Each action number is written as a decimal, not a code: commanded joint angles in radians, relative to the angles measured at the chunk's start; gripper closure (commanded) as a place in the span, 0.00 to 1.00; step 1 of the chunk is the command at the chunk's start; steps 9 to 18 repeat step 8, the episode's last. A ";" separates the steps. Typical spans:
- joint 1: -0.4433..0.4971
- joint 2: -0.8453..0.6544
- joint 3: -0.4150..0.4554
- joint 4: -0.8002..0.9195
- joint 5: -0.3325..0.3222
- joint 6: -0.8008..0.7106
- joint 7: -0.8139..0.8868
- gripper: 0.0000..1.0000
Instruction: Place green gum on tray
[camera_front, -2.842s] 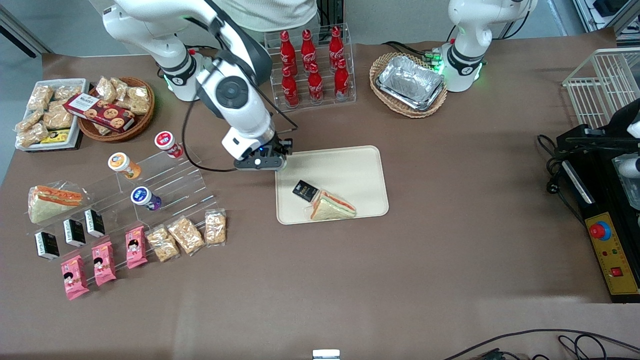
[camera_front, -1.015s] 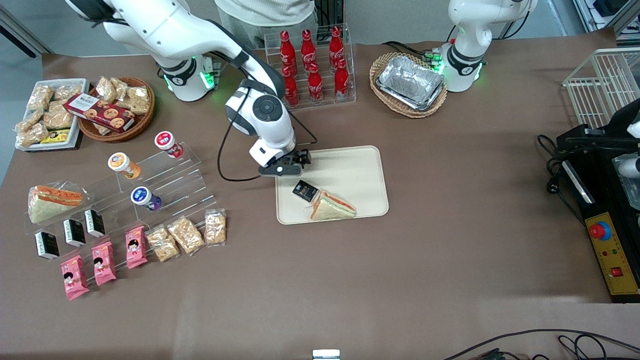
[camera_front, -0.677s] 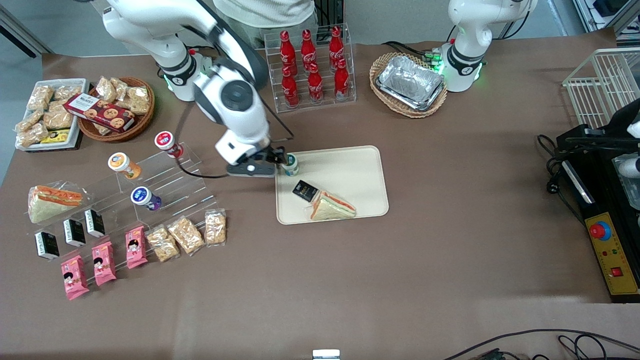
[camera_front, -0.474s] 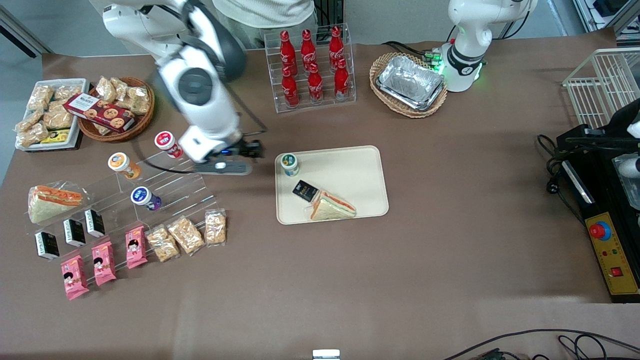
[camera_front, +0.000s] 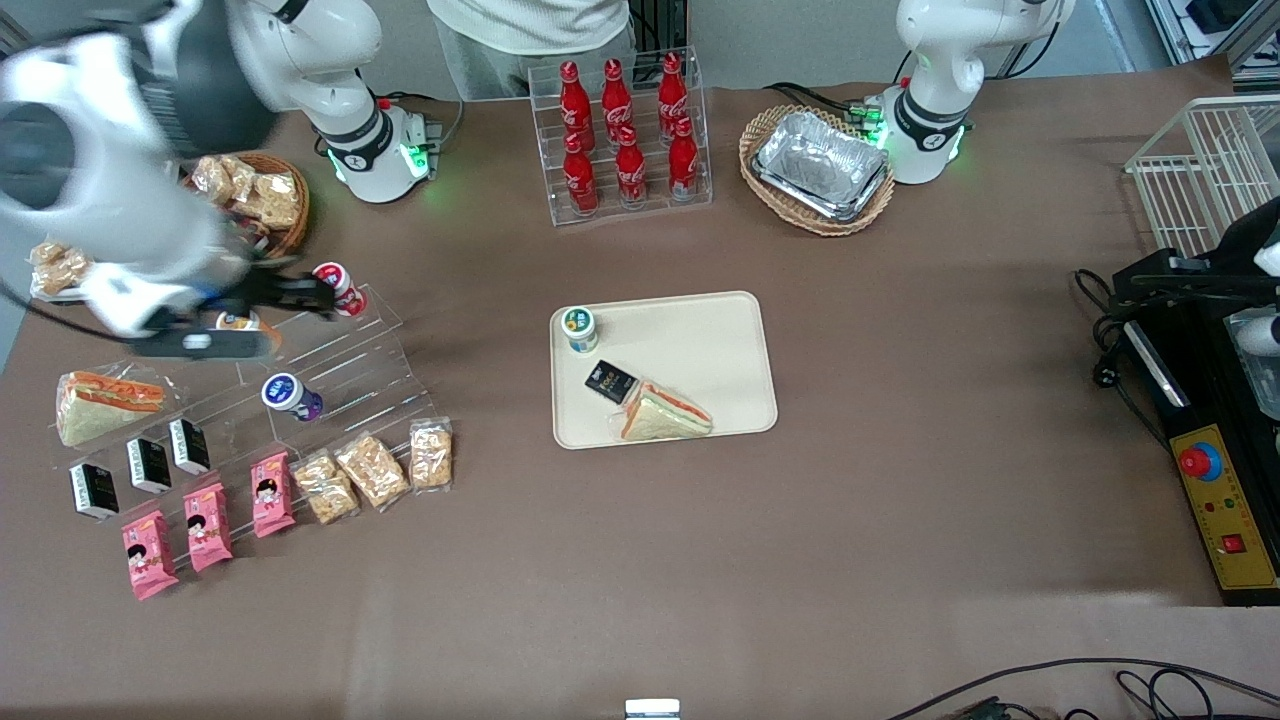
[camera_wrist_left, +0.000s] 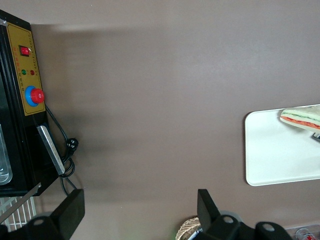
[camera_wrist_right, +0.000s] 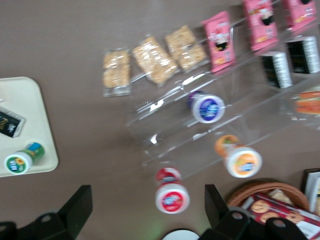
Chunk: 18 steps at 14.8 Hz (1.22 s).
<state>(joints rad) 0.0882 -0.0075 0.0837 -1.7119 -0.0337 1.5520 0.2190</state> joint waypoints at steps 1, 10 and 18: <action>0.004 0.003 -0.120 0.067 0.015 -0.046 -0.098 0.00; 0.001 0.043 -0.228 0.127 0.055 -0.026 -0.125 0.00; 0.001 0.043 -0.228 0.127 0.055 -0.026 -0.125 0.00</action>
